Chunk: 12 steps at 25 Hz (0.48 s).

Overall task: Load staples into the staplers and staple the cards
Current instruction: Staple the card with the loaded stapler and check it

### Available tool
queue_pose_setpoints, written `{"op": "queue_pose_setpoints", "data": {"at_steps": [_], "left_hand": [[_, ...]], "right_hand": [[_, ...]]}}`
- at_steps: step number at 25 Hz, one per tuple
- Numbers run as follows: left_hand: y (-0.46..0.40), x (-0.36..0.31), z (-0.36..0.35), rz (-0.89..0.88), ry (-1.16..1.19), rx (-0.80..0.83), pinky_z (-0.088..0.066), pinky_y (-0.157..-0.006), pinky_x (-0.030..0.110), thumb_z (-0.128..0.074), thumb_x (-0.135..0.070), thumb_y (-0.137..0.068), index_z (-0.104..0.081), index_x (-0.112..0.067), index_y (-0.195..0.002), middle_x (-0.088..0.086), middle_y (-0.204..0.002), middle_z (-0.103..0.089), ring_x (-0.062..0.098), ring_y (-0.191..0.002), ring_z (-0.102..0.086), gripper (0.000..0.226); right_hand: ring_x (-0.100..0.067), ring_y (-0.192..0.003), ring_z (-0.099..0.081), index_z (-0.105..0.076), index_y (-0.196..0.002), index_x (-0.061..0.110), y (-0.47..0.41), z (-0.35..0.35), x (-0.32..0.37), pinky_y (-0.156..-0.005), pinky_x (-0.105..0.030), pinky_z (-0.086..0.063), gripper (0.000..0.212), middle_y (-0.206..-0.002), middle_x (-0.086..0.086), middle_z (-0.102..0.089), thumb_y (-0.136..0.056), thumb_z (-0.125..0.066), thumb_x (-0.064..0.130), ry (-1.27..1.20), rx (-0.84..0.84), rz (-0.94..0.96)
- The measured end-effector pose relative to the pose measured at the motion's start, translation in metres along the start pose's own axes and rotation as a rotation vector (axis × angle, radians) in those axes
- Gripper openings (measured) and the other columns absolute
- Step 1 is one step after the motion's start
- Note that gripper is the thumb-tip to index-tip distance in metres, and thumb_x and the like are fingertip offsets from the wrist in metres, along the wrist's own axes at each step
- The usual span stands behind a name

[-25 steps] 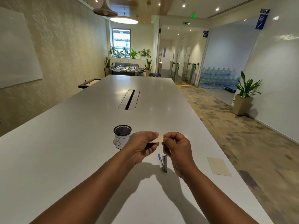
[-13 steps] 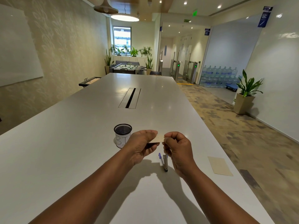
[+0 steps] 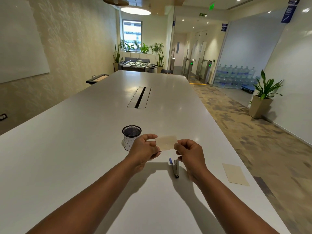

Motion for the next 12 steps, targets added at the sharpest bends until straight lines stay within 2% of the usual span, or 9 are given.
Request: {"op": "queue_pose_setpoints", "data": {"at_steps": [5,9,11,12], "left_hand": [[-0.016,0.030,0.014,-0.112,-0.262,-0.060,-0.058,-0.064,0.025,-0.068,0.006,-0.086,-0.066,-0.010,-0.102,0.005,-0.076,-0.075,0.016,-0.070,-0.069,0.023],[-0.032,0.054,0.029,-0.221,-0.778,-0.090,-0.051,-0.069,0.023,-0.062,-0.013,-0.093,-0.071,-0.016,-0.101,-0.002,-0.084,-0.070,0.012,-0.073,-0.065,0.013],[-0.039,0.063,0.036,-0.246,-0.985,-0.036,-0.051,-0.074,0.030,-0.057,-0.020,-0.096,-0.070,-0.018,-0.100,0.000,-0.087,-0.071,0.019,-0.081,-0.065,0.014],[-0.044,0.066,0.038,-0.273,-1.094,-0.013,-0.050,-0.073,0.034,-0.053,-0.021,-0.097,-0.067,-0.017,-0.093,0.002,-0.085,-0.070,0.024,-0.081,-0.064,0.016]], "right_hand": [[-0.006,-0.064,-0.062,-0.075,-0.080,0.022,-0.016,-0.005,-0.004,-0.067,-0.033,-0.053,0.014,-0.073,0.005,-0.073,-0.089,-0.071,0.013,0.222,0.021,0.128],[0.001,-0.060,-0.063,-0.077,-0.083,0.028,-0.032,-0.009,-0.003,-0.062,-0.024,-0.048,0.014,-0.073,0.013,-0.075,-0.091,-0.071,0.018,0.337,0.047,0.210],[0.002,-0.067,-0.065,-0.077,-0.083,0.031,-0.042,-0.019,0.002,-0.065,-0.021,-0.050,0.016,-0.077,0.014,-0.075,-0.091,-0.072,0.019,0.362,0.061,0.247],[0.002,-0.070,-0.066,-0.076,-0.082,0.032,-0.048,-0.027,0.006,-0.067,-0.019,-0.050,0.017,-0.080,0.015,-0.075,-0.091,-0.072,0.018,0.371,0.073,0.272]]}}
Point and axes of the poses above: each hand's wrist, its own y-axis away from the middle knuckle, its own z-axis out of the back of the hand, x = y × z, the point moved 3 cm from there along -y, towards the middle knuckle
